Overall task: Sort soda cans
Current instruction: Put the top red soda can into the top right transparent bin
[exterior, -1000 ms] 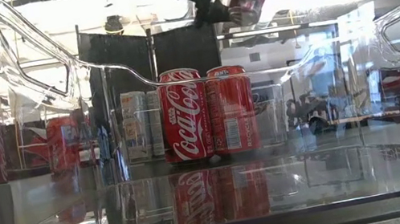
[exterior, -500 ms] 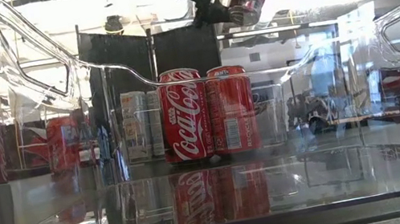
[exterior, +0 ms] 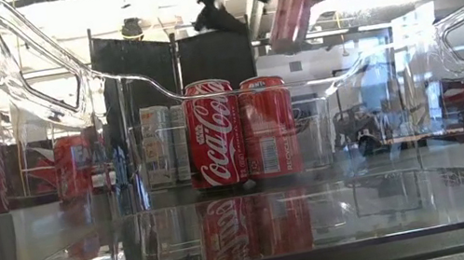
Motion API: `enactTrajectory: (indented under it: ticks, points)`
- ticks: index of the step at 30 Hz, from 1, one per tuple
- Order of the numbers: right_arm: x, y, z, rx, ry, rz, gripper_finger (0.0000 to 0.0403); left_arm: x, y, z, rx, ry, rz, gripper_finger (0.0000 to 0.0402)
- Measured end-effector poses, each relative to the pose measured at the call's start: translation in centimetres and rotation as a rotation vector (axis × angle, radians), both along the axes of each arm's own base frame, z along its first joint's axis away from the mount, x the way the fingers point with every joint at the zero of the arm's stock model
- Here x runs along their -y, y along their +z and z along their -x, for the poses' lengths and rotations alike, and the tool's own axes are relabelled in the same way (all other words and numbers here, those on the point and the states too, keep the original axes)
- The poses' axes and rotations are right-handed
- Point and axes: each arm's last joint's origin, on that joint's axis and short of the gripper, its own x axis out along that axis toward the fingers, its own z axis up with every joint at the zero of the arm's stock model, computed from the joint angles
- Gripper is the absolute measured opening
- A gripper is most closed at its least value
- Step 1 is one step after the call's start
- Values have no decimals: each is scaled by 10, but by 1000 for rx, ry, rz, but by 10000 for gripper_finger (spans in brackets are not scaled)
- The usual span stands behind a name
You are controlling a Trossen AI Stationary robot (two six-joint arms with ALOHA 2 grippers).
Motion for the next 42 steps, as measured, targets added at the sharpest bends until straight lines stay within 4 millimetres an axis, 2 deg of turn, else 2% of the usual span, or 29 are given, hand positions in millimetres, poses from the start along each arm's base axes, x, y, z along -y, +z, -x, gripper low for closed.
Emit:
enactTrajectory:
  ticks: [5, 10, 18, 25, 29, 34, 42]
  points:
    - [22, -27, -29, -125, -76, 57, 278, 7, 26, 26, -40, -4, -52, 388]
    - [49, -55, -54, -148, -119, 52, 278, 15, 42, 54, -93, -24, -91, 388]
    - [87, -108, -77, -263, -150, 9, 278, 14, 32, 68, -249, 72, -166, 389]
    - [106, -147, -92, -335, -101, 15, 278, 6, 34, 68, -233, 171, -225, 389]
    - [111, -158, -96, -335, -105, 8, 278, 0, 35, 69, -230, 191, -226, 389]
    - [121, -159, -95, -289, -93, 2, 279, -6, 33, 73, -251, 215, -211, 389]
    - [132, -164, -91, -276, -94, -14, 334, -8, 33, 73, -238, 187, -186, 389]
